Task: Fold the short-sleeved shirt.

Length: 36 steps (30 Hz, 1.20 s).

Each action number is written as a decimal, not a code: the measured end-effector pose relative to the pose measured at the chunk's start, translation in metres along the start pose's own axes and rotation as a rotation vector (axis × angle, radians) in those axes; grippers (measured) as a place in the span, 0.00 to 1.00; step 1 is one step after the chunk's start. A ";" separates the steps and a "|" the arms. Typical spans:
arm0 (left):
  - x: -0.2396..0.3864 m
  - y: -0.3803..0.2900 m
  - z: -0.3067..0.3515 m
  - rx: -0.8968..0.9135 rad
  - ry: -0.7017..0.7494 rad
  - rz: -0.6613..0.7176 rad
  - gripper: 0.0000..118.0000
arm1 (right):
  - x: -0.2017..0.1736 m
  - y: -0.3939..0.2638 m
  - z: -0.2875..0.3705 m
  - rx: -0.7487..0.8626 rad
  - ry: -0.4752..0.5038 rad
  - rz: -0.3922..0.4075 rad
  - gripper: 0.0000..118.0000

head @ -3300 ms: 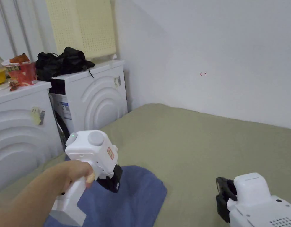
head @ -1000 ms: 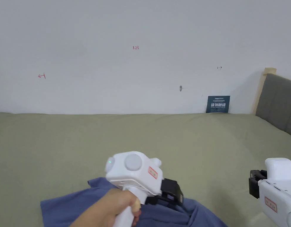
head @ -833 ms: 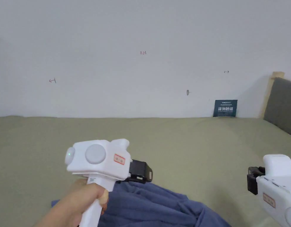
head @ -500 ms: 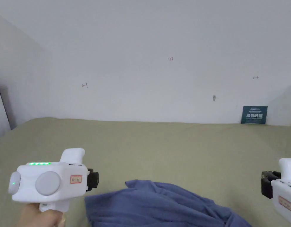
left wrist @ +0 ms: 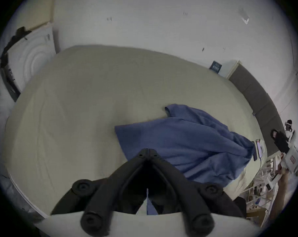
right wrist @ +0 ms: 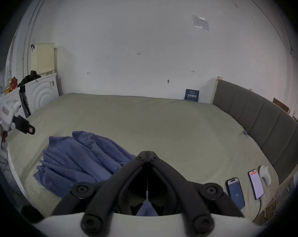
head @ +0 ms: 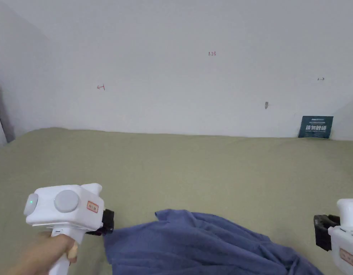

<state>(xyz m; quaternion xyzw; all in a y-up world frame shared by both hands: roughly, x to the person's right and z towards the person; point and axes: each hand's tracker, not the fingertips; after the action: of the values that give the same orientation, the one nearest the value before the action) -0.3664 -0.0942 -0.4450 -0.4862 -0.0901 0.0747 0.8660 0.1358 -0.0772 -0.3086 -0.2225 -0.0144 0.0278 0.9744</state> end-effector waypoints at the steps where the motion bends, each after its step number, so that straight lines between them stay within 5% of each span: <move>1: -0.004 0.011 -0.012 -0.024 -0.012 -0.001 0.08 | 0.000 -0.002 -0.002 -0.001 -0.007 0.004 0.00; 3: -0.010 0.028 -0.041 -0.088 -0.007 -0.003 0.73 | 0.001 -0.005 -0.008 -0.005 -0.012 0.005 0.00; 4: -0.013 0.033 -0.052 -0.110 -0.001 -0.001 0.94 | 0.003 -0.006 -0.011 -0.011 -0.012 0.000 0.00; 5: -0.015 0.037 -0.060 -0.093 -0.010 -0.001 0.97 | 0.005 -0.008 -0.014 -0.021 -0.008 -0.010 0.00; 13: -0.012 0.036 -0.126 -0.213 0.094 -0.080 0.80 | 0.017 -0.021 -0.030 -0.062 -0.007 -0.044 0.00; 15: -0.004 0.025 -0.123 -0.200 0.121 -0.112 0.62 | 0.020 -0.025 -0.030 -0.068 0.031 -0.068 0.00; 18: -0.006 0.018 -0.116 -0.180 0.134 -0.109 0.16 | 0.022 -0.030 -0.034 -0.156 0.127 -0.102 0.03; 19: -0.007 0.017 -0.111 -0.165 0.085 -0.083 0.06 | 0.022 -0.032 -0.036 -0.188 0.136 -0.106 0.09; 20: -0.012 0.016 -0.108 -0.168 -0.009 -0.021 0.06 | 0.020 -0.035 -0.038 -0.216 0.117 -0.115 0.26; 22: -0.015 0.012 -0.106 -0.164 -0.049 0.047 0.06 | 0.019 -0.040 -0.041 -0.250 0.138 -0.143 0.33; 24: -0.014 0.011 -0.102 -0.131 -0.018 0.005 0.06 | 0.017 -0.044 -0.046 -0.279 0.149 -0.158 0.81; 25: -0.013 0.010 -0.101 -0.128 -0.017 -0.001 0.06 | 0.015 -0.045 -0.047 -0.276 0.151 -0.164 0.89; 30: -0.013 0.011 -0.095 -0.129 -0.036 0.024 0.06 | 0.008 -0.056 -0.071 -0.411 0.115 -0.135 0.84; 31: -0.015 0.014 -0.096 -0.125 -0.032 0.024 0.06 | 0.008 -0.057 -0.071 -0.393 0.109 -0.131 0.70; 32: -0.015 0.015 -0.093 -0.115 -0.029 0.027 0.06 | 0.008 -0.058 -0.071 -0.385 0.108 -0.124 0.28; 33: -0.015 0.016 -0.089 -0.096 -0.028 0.029 0.06 | 0.007 -0.057 -0.071 -0.383 0.103 -0.124 0.04; 36: -0.014 0.021 -0.077 -0.063 -0.037 0.048 0.06 | 0.008 -0.054 -0.057 -0.343 0.111 -0.129 0.03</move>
<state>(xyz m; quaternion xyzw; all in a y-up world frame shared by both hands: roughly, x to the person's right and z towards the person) -0.3638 -0.1498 -0.5036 -0.5140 -0.0969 0.1017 0.8462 0.1487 -0.1503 -0.3360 -0.3853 0.0208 -0.0500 0.9212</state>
